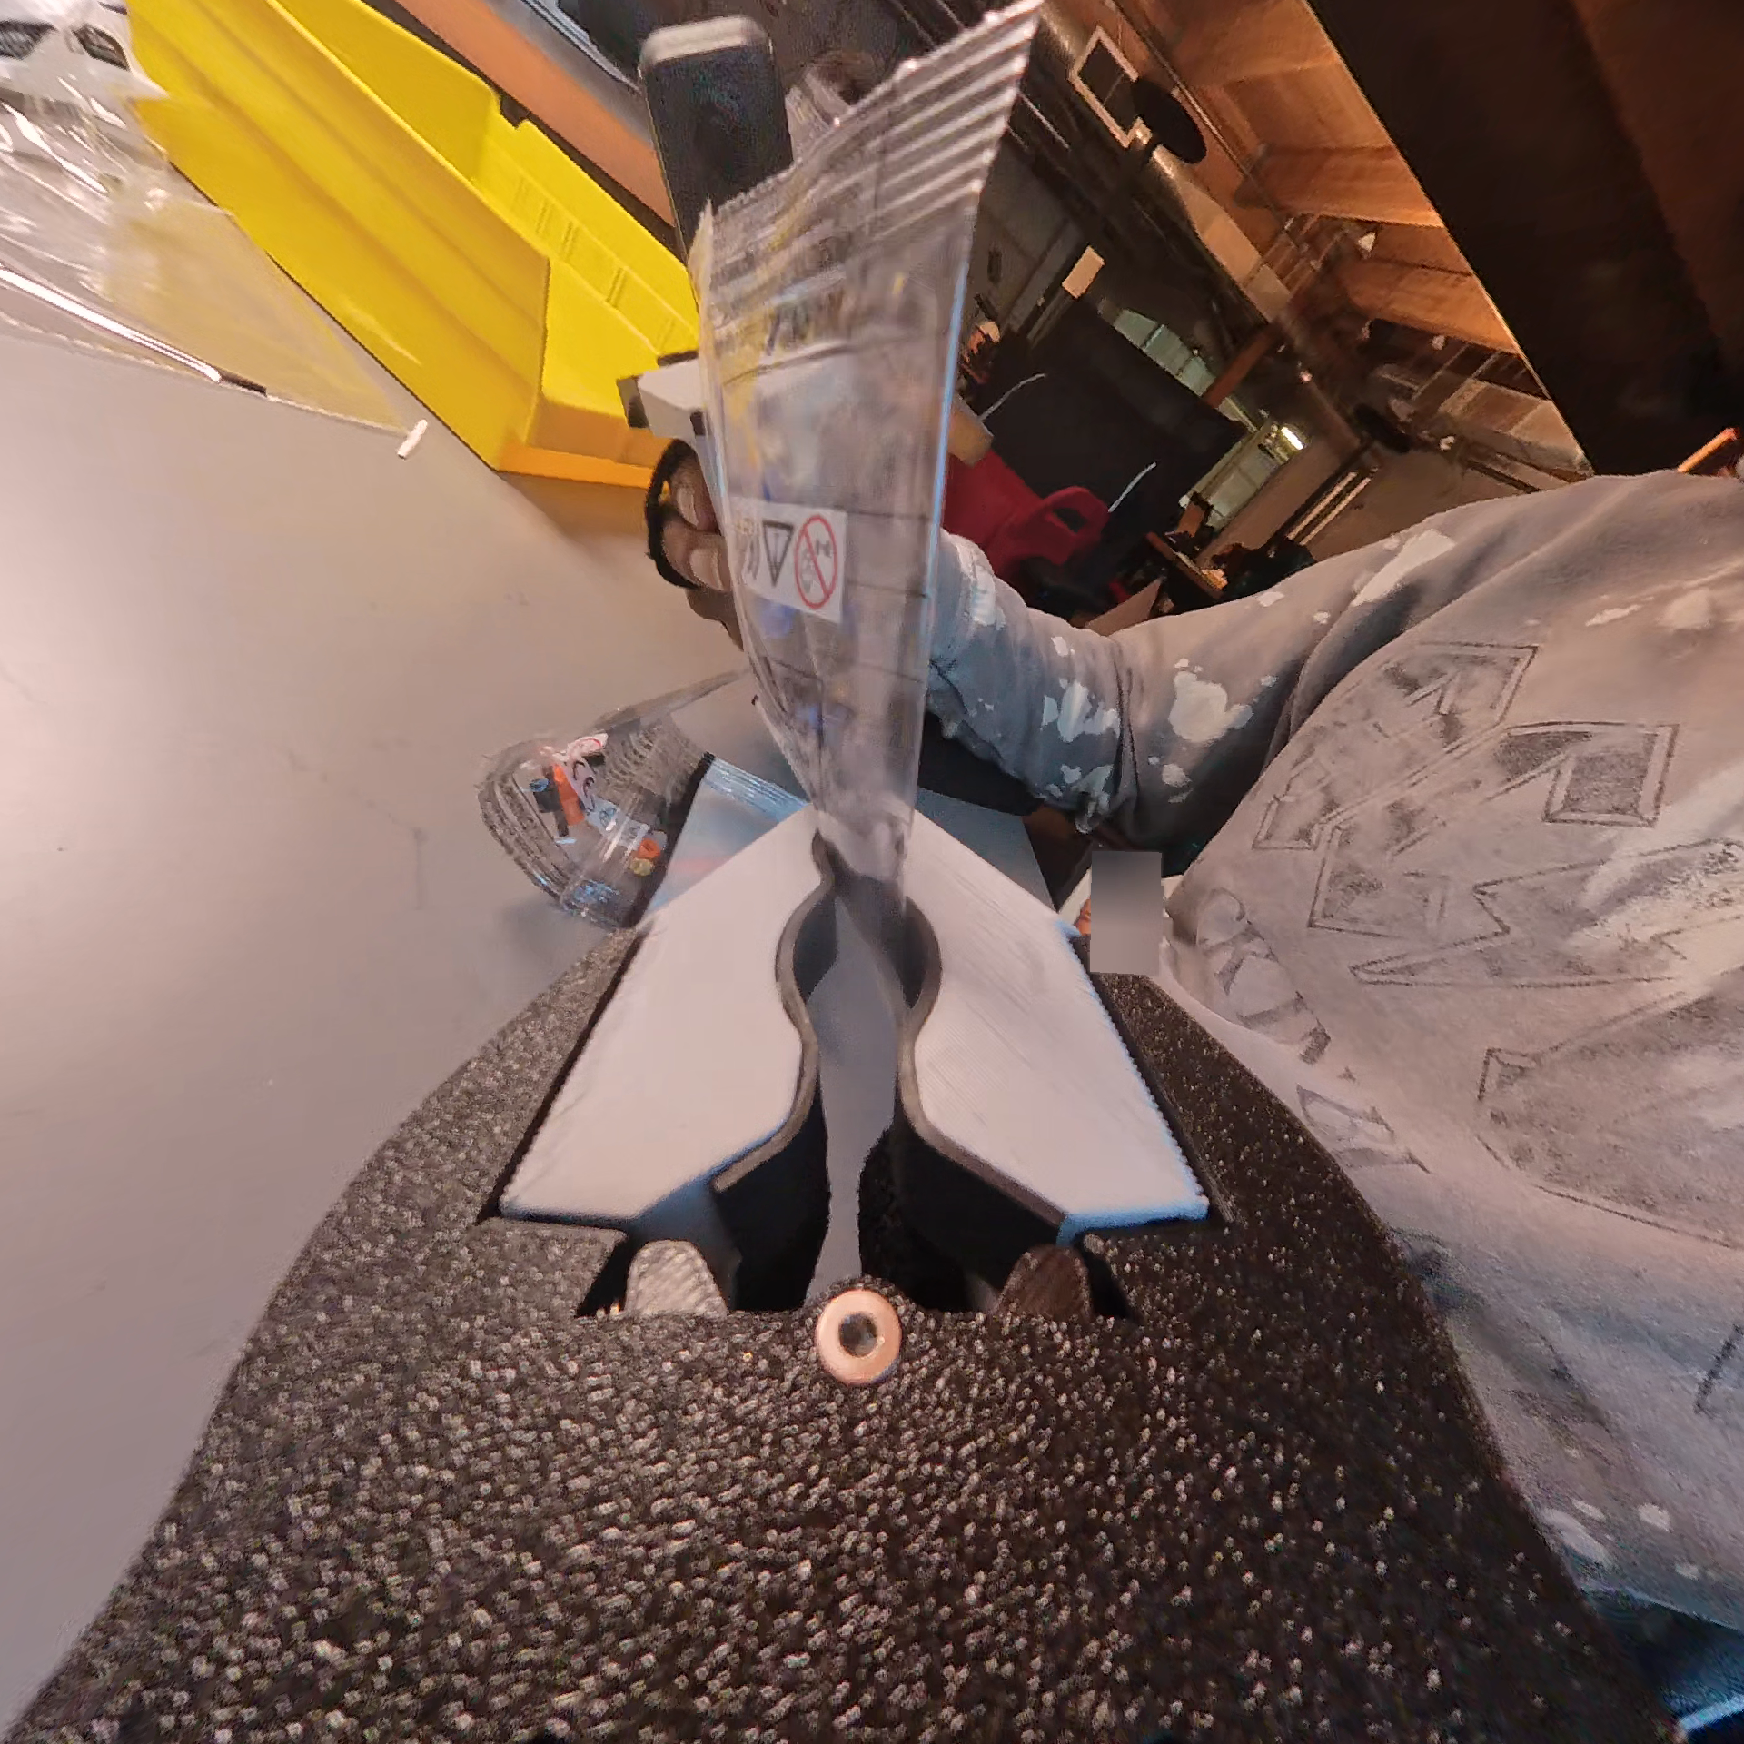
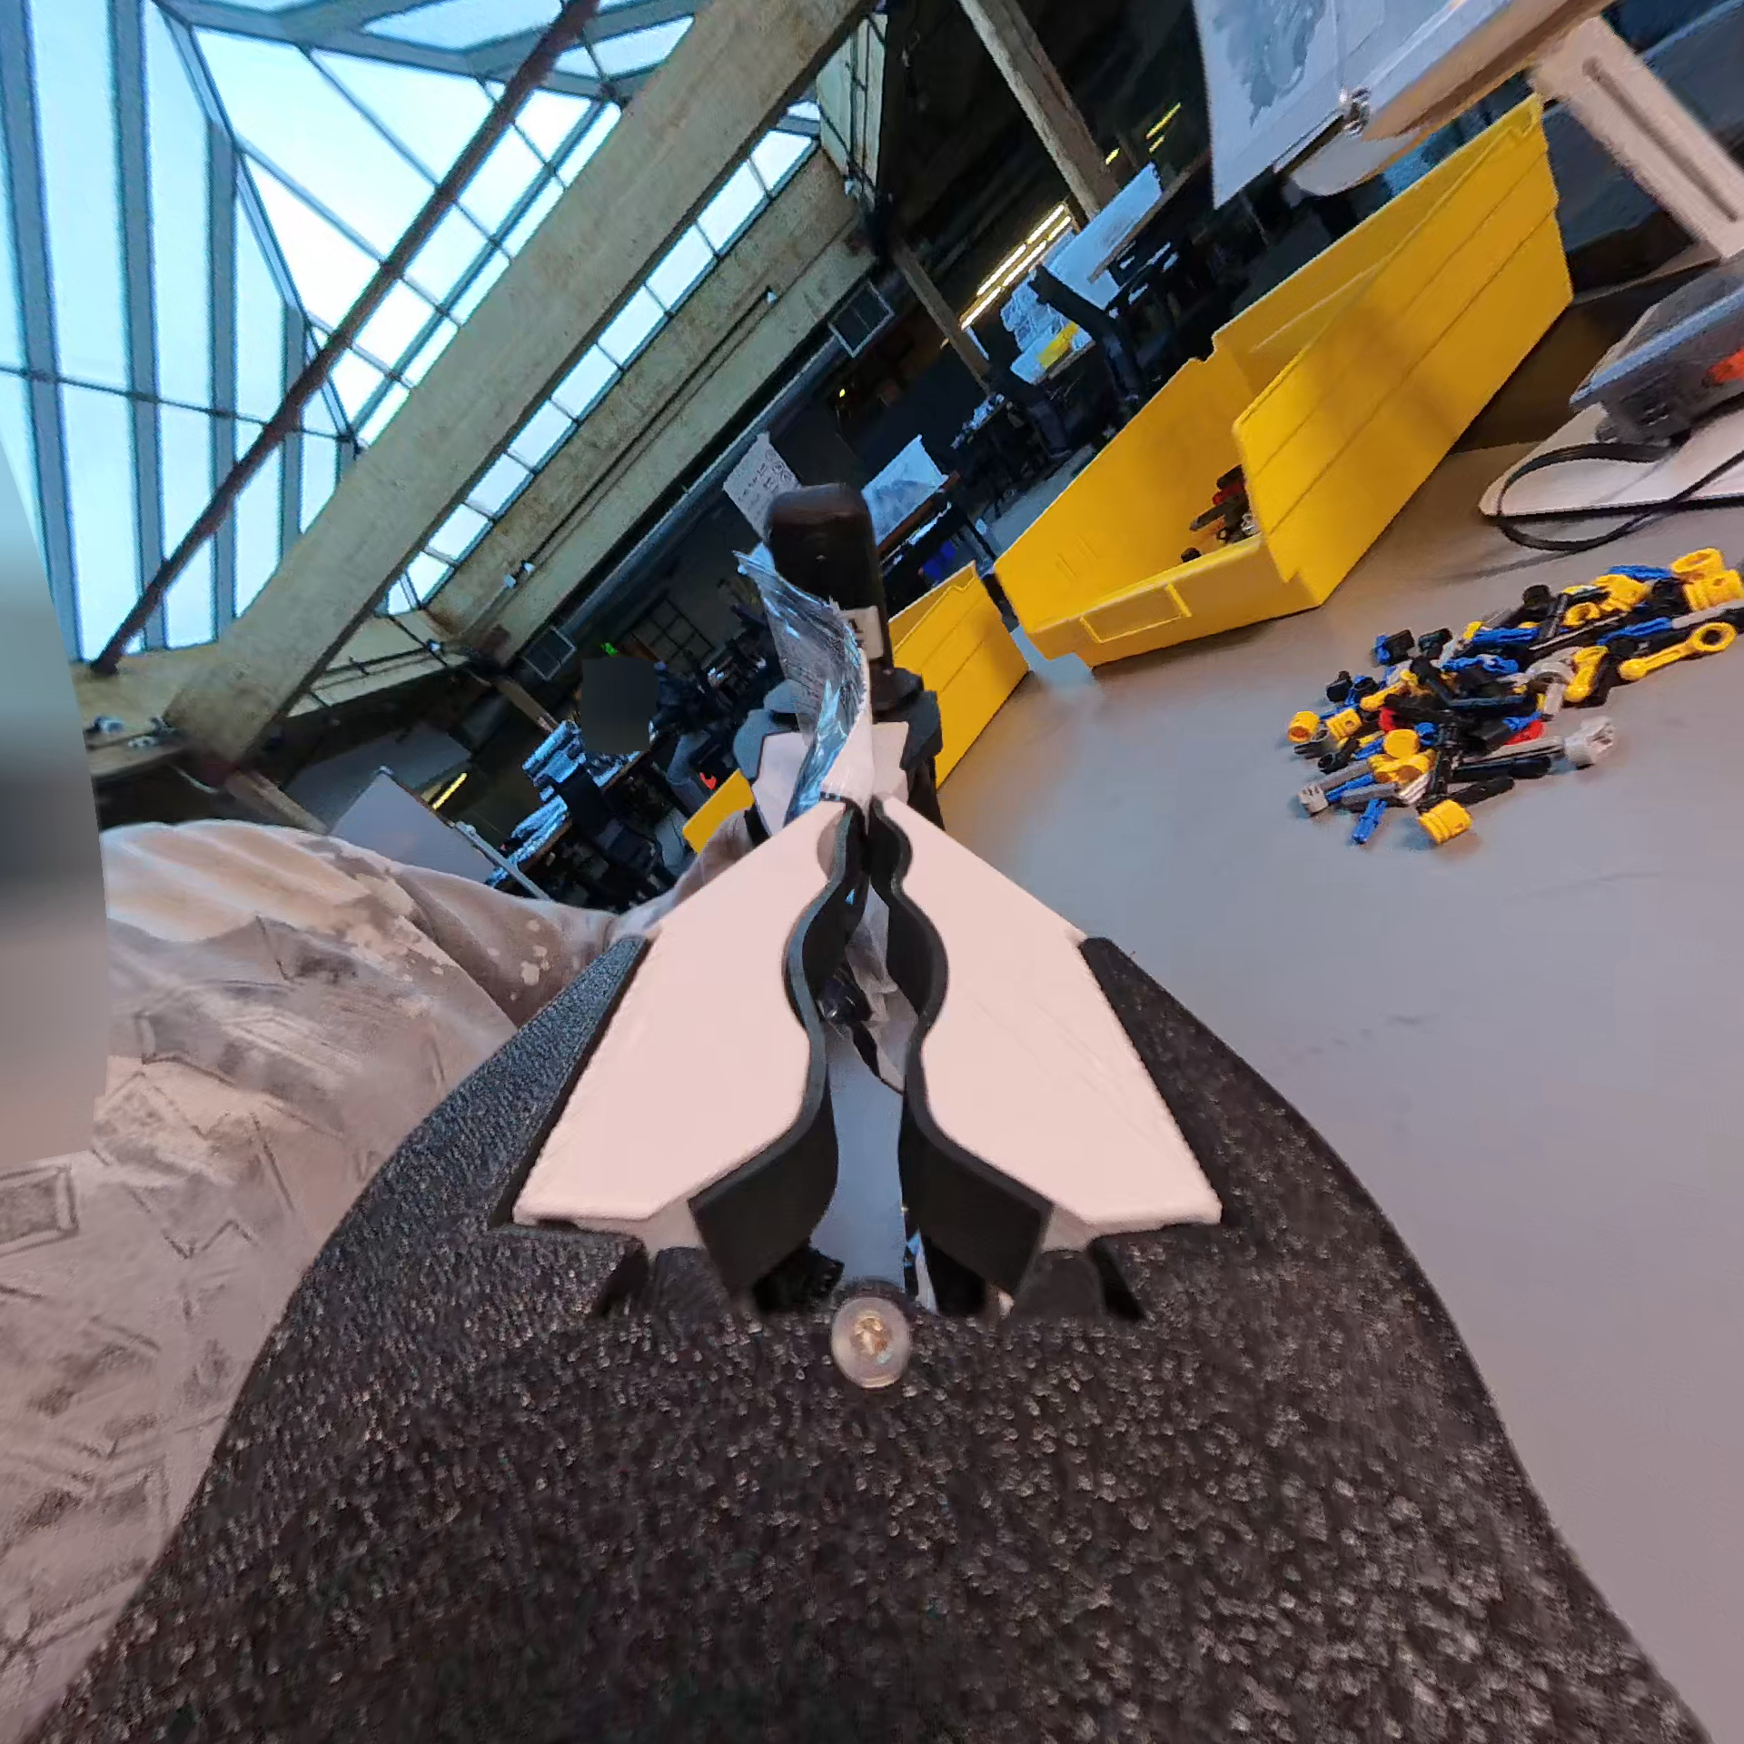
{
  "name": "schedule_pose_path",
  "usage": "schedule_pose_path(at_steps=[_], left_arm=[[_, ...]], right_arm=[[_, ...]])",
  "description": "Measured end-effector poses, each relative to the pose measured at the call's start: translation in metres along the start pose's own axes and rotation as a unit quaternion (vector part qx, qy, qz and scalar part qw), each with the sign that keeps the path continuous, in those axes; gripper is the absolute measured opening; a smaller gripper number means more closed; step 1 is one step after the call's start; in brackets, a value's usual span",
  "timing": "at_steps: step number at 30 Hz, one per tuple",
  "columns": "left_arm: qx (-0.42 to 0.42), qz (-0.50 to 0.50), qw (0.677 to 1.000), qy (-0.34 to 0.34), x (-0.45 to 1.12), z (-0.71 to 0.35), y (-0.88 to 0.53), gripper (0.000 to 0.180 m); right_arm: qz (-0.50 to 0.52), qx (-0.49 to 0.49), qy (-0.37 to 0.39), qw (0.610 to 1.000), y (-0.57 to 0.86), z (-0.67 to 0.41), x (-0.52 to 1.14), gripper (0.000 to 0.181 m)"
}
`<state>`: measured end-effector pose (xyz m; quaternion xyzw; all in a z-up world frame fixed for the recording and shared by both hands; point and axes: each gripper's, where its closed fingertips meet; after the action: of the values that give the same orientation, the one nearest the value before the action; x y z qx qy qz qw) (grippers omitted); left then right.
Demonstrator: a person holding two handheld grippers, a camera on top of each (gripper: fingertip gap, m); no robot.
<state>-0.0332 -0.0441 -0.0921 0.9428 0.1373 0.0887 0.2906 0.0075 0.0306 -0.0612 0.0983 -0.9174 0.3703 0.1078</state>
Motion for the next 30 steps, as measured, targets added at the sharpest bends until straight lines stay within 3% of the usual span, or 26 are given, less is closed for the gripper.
schedule_pose_path(at_steps=[5, 7, 10, 13, 15, 18, 21, 23, 30], left_arm=[[-0.025, -0.005, 0.995, -0.092, -0.012, 0.033, -0.001, 0.000], [-0.021, -0.025, 0.995, -0.094, -0.019, 0.032, -0.010, 0.000], [0.017, -0.085, 0.995, -0.049, -0.034, 0.009, -0.030, 0.029], [0.082, -0.115, 0.989, 0.042, -0.051, -0.034, -0.029, 0.036], [0.144, -0.133, 0.978, 0.067, -0.052, -0.051, -0.021, 0.035], [0.233, -0.140, 0.962, 0.011, -0.023, -0.038, -0.010, 0.035], [0.274, -0.143, 0.947, -0.094, 0.005, -0.002, -0.013, 0.026], [0.269, -0.133, 0.947, -0.119, 0.013, 0.011, -0.011, 0.003], [0.147, -0.092, 0.979, -0.107, 0.013, 0.016, 0.000, 0.000]], right_arm=[[-0.023, -0.086, -0.084, 0.992, -0.011, 0.030, -0.001, 0.000], [-0.013, -0.088, -0.093, 0.992, -0.011, 0.035, 0.002, 0.000], [-0.006, -0.063, -0.100, 0.993, -0.009, 0.037, 0.001, 0.000], [0.042, -0.075, -0.128, 0.988, 0.008, 0.048, -0.003, 0.000], [0.045, -0.084, -0.136, 0.986, 0.007, 0.053, 0.002, 0.000], [0.039, -0.127, -0.165, 0.977, -0.001, 0.067, 0.013, 0.000], [0.018, -0.181, -0.182, 0.966, -0.012, 0.079, 0.023, 0.000], [0.015, -0.202, -0.191, 0.961, -0.015, 0.084, 0.025, 0.002], [0.009, -0.319, -0.164, 0.934, -0.015, 0.069, 0.025, 0.013]])
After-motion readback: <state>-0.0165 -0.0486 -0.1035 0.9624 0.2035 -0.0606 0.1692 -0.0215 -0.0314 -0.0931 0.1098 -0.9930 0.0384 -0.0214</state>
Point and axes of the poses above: each gripper's, where its closed fingertips meet, x out along the fingers, z out of its underside, y = z × x across the jaws, and after that the axes turned 13 degrees about y, right-handed
